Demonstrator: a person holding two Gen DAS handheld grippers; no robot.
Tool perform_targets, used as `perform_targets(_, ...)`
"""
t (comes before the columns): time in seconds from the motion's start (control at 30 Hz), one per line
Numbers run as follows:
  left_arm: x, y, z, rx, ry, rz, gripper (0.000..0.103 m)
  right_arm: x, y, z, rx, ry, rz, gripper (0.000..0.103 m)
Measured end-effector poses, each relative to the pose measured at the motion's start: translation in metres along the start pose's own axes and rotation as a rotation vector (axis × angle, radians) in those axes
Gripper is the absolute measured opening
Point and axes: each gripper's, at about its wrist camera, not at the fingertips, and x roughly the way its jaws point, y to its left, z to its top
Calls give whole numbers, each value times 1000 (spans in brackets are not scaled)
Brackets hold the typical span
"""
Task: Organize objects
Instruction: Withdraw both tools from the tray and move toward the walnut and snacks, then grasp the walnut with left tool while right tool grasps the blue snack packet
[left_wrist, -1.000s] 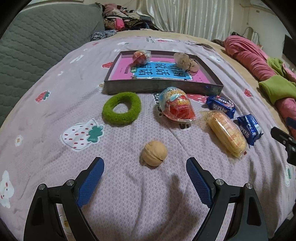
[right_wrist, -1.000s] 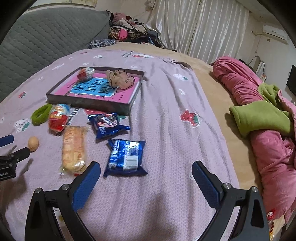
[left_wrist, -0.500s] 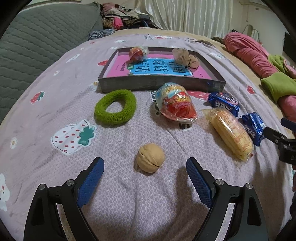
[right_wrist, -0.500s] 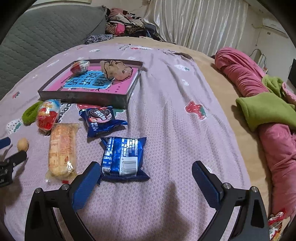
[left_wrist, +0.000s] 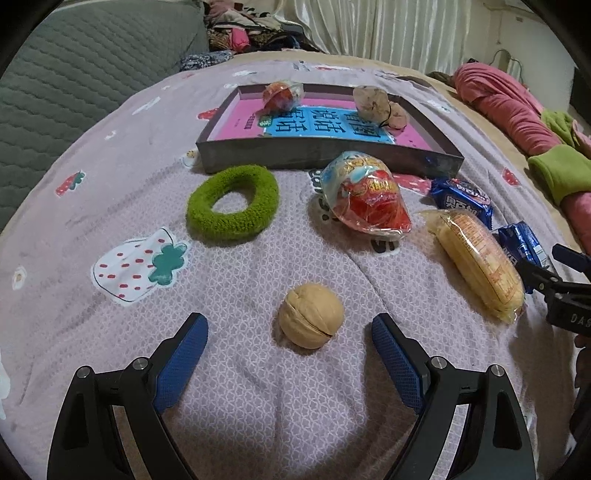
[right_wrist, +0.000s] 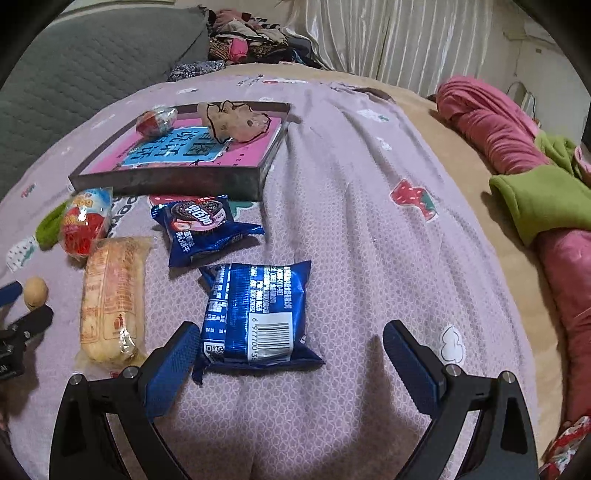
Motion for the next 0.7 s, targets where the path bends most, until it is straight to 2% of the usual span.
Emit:
perform_targets(0.17,-1,2,0,-1,-5,-4,89,-5,2,2,-3,-29,13,86)
perform_targets(0.3,1,0,-1,1,3,-20,83,-2,6,1,-17,-19,23,80)
perform_targets(0.43,0,-5,-2,4,1,-26,81,3,7,-2,7,-29,56,67)
perform_targets(0.5,1,-7,-1,6,4,-46,63,3,9,-2,6,-28,66,63)
perform_targets(0.6,1,-9,1,5,11,-65,59,0,11,-2,-7,-32,55,61)
perform_targets(0.67,0,-10,0,7,11,-62,57,-2,11,-2,-6,-38,63,55)
perform_targets(0.7,0,-10,0,4,10,-65,52,-4,11,-2,-6,-41,71,55)
